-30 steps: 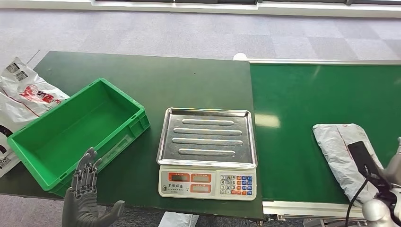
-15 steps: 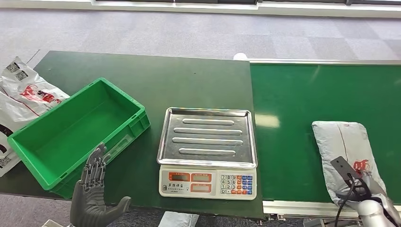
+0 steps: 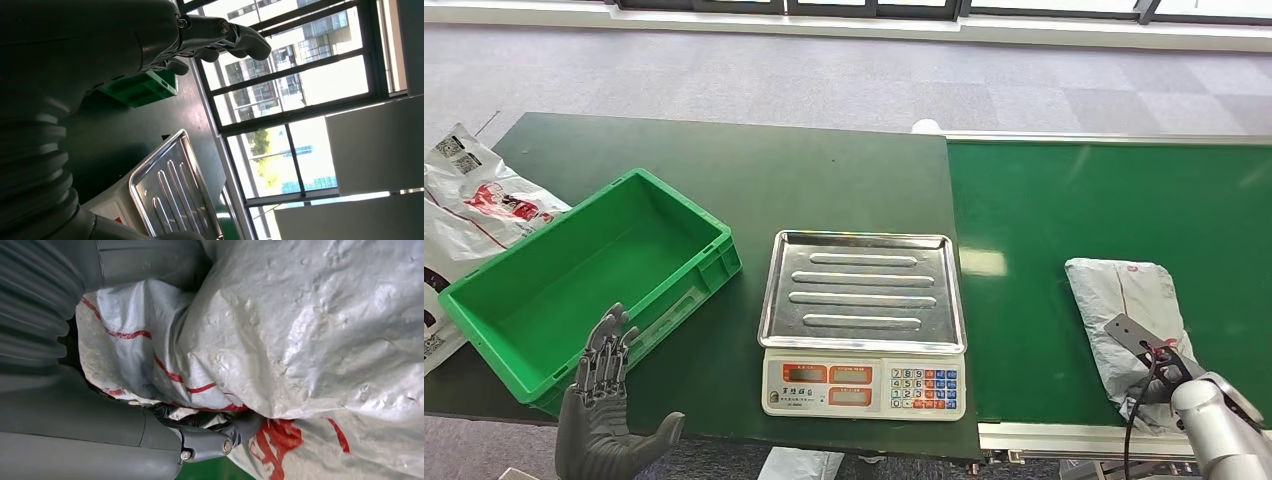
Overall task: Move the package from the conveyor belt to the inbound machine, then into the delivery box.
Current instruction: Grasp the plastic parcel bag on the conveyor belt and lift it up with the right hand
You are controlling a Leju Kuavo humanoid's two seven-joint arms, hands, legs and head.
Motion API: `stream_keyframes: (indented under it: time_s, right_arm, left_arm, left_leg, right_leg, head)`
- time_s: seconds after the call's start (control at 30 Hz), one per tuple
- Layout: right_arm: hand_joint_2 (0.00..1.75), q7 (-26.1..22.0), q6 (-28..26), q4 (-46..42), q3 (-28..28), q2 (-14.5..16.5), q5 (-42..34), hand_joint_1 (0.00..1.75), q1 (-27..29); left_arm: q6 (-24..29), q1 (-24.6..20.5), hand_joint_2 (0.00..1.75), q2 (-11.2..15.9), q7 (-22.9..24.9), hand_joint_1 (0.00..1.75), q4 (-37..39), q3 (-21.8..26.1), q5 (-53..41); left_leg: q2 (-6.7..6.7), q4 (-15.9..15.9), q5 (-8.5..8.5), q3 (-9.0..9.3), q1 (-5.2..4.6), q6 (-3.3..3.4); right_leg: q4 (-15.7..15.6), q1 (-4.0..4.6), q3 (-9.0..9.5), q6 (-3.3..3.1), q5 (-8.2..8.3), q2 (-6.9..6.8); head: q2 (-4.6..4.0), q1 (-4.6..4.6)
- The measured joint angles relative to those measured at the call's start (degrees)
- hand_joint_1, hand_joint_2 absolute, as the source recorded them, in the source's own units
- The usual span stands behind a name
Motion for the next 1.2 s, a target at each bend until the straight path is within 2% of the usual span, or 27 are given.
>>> stream_keyframes:
  time_s: [0.4,0.73,0.83,0.9,0.97,1.03,1.13,1.2]
  right_arm:
    - [1.75,0.4,-1.4,0.3,3.5,1.4,0.8,1.75,-2.8]
    - [1.75,0.4,-1.4,0.4,3.9,1.9,0.8,1.75,-3.3]
    - [1.75,0.3,-3.2,0.6,4.1,2.3,0.6,1.75,-3.5]
    - [1.75,-1.1,-8.5,0.4,4.0,3.0,-0.4,1.75,-3.5]
    - [1.75,-5.2,-17.9,-1.4,3.4,4.6,-3.8,1.75,-3.1]
    - [1.75,-12.3,-27.6,-6.2,2.2,6.4,-10.1,1.75,-2.2]
    - [1.75,-26.9,-40.3,-19.9,-0.5,9.6,-24.4,1.75,1.5]
    - [1.75,-31.8,-46.0,-31.1,-1.2,11.7,-30.6,1.75,4.8]
  left_arm:
    - [1.2,1.8,1.75,0.1,0.4,0.0,-2.7,0.3,0.0]
    - [1.2,1.9,1.75,0.1,0.4,0.0,-3.1,0.6,0.0]
    - [1.2,2.0,1.75,0.1,0.5,0.0,-3.1,0.8,-0.1]
    - [1.1,2.4,1.75,-0.1,0.7,0.0,-3.3,1.2,-0.5]
    - [0.4,2.8,1.75,-0.7,1.0,0.0,-3.8,1.8,-1.2]
    - [-0.7,2.8,1.75,-1.8,1.3,0.0,-4.3,2.4,-2.2]
    - [-1.6,2.5,1.75,-3.3,0.9,0.0,-4.1,2.7,-3.7]
    - [-1.1,2.3,1.75,-4.0,0.3,0.0,-3.5,2.7,-4.1]
  left_leg:
    - [0.07,0.0,-0.04,-0.02,0.01,-0.08]
    - [0.06,0.0,-0.03,-0.01,0.1,-0.08]
    - [0.06,0.0,-0.04,-0.02,0.1,-0.07]
    - [0.06,0.0,-0.02,-0.07,0.07,-0.07]
    - [0.05,0.0,0.08,-0.2,-0.03,-0.02]
    - [-0.11,0.0,0.34,-0.23,-0.16,0.09]
    - [-0.89,0.0,0.72,-0.48,-0.22,0.14]
    - [-1.22,0.0,0.75,-0.61,-0.21,0.12]
  right_leg:
    - [0.0,0.16,-0.02,-0.01,0.05,0.08]
    - [0.0,0.14,0.0,-0.01,0.05,0.08]
    - [0.0,0.12,0.03,0.01,0.05,0.08]
    - [0.0,0.09,0.01,0.02,0.09,0.09]
    - [0.1,-0.01,-0.16,0.07,0.17,0.08]
    - [0.2,-0.14,-0.47,0.18,0.27,-0.07]
    - [0.2,-0.19,-0.78,0.23,0.31,-0.79]
    - [0.2,-0.17,-0.8,0.15,0.24,-1.15]
  head:
    - [0.0,0.0]
    - [0.0,0.0]
    - [0.0,0.0]
    - [0.0,0.01]
    - [0.0,0.01]
    - [0.0,-0.01]
    - [0.0,-0.01]
    - [0.0,0.0]
